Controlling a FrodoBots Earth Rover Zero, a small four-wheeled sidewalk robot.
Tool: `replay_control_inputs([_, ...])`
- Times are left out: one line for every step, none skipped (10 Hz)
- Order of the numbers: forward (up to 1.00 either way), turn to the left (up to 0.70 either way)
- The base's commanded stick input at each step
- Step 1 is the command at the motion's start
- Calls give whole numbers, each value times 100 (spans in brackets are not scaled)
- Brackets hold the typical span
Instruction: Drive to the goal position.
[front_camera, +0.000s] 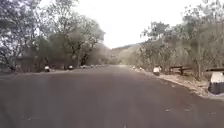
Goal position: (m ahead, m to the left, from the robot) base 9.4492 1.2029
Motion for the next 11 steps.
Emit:
replay_control_inputs([100,0])
replay_control_inputs([100,0])
replay_control_inputs([100,0])
replay_control_inputs([100,0])
replay_control_inputs([100,0])
replay_control_inputs([100,0])
replay_control_inputs([100,0])
replay_control_inputs([100,0])
replay_control_inputs([100,0])
replay_control_inputs([100,0])
replay_control_inputs([100,0])
